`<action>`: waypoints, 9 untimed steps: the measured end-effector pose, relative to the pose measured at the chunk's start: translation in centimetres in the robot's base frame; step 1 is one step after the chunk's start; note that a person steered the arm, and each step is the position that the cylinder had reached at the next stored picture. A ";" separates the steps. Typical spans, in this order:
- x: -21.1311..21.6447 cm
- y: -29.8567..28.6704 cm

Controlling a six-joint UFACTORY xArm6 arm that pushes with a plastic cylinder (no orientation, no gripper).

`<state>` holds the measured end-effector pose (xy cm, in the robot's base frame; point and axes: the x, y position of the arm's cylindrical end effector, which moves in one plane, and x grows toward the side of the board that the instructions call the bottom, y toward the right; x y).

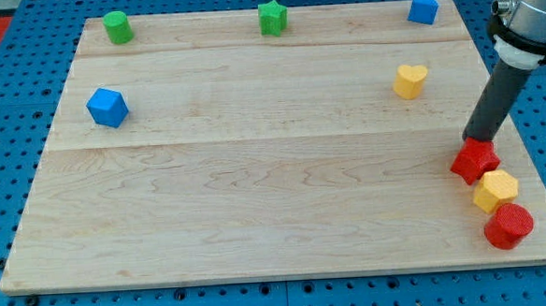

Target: Slide the yellow heart towards the red star

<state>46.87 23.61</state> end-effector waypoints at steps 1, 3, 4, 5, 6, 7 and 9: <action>-2.6 -0.6; -4.4 -10.5; -8.6 -13.0; -12.9 -9.5; -14.2 -5.7; -12.7 -3.5; -12.9 -8.7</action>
<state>33.99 14.96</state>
